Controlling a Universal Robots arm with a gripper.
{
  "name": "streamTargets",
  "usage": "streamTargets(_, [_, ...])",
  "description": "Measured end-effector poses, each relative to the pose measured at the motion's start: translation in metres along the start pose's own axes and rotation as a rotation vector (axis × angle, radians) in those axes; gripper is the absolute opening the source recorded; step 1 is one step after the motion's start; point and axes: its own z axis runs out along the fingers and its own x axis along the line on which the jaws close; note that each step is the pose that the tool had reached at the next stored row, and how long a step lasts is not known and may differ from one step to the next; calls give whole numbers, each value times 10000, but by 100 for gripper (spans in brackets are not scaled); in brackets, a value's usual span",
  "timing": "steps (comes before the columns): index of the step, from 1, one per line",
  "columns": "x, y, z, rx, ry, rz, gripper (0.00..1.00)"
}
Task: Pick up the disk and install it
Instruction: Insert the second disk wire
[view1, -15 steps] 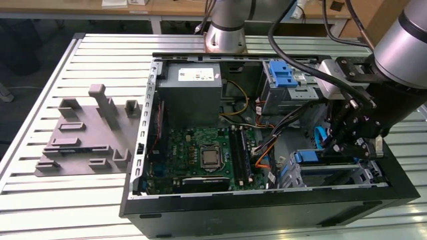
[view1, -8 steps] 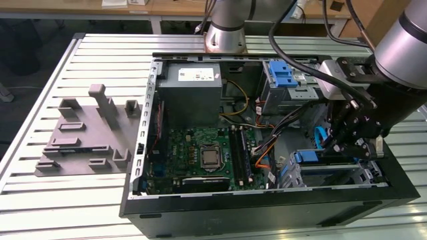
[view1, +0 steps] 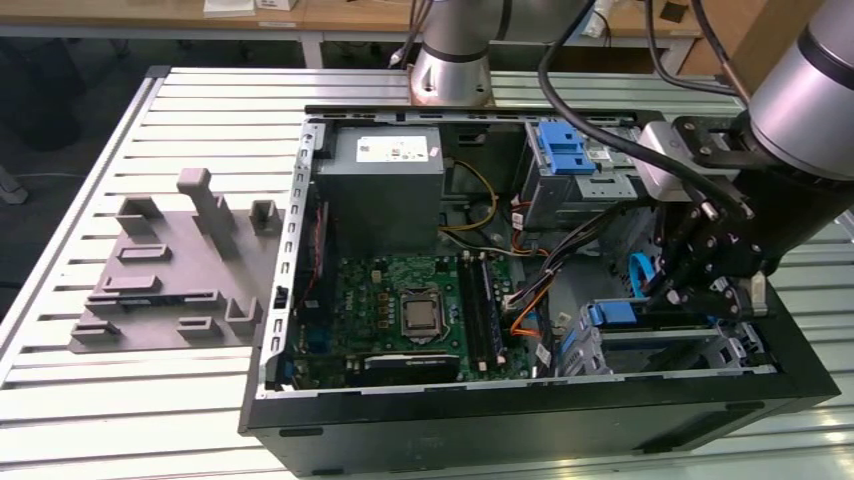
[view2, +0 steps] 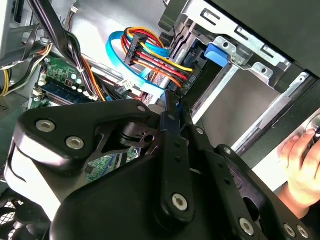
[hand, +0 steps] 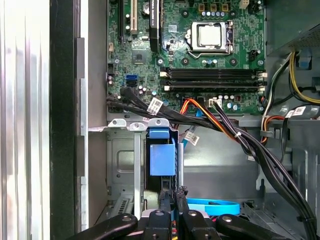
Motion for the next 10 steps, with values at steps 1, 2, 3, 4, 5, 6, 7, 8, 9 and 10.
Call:
streamTargets(1, [0, 0, 4, 0, 0, 0, 16])
streamTargets(2, [1, 0, 8, 0, 0, 0, 16])
streamTargets(3, [1, 0, 12, 0, -1, 0, 16])
streamTargets(4, [1, 0, 16, 0, -1, 0, 16])
streamTargets(5, [2, -1, 20, 0, -1, 0, 16])
streamTargets(6, [3, -1, 24, 0, -1, 0, 16])
streamTargets(7, [3, -1, 27, 0, 0, 0, 16])
streamTargets(8, [4, -1, 29, 0, 1, 0, 16])
streamTargets(9, [4, -1, 29, 0, 2, 0, 16])
streamTargets(10, [4, -1, 30, 0, 2, 0, 16])
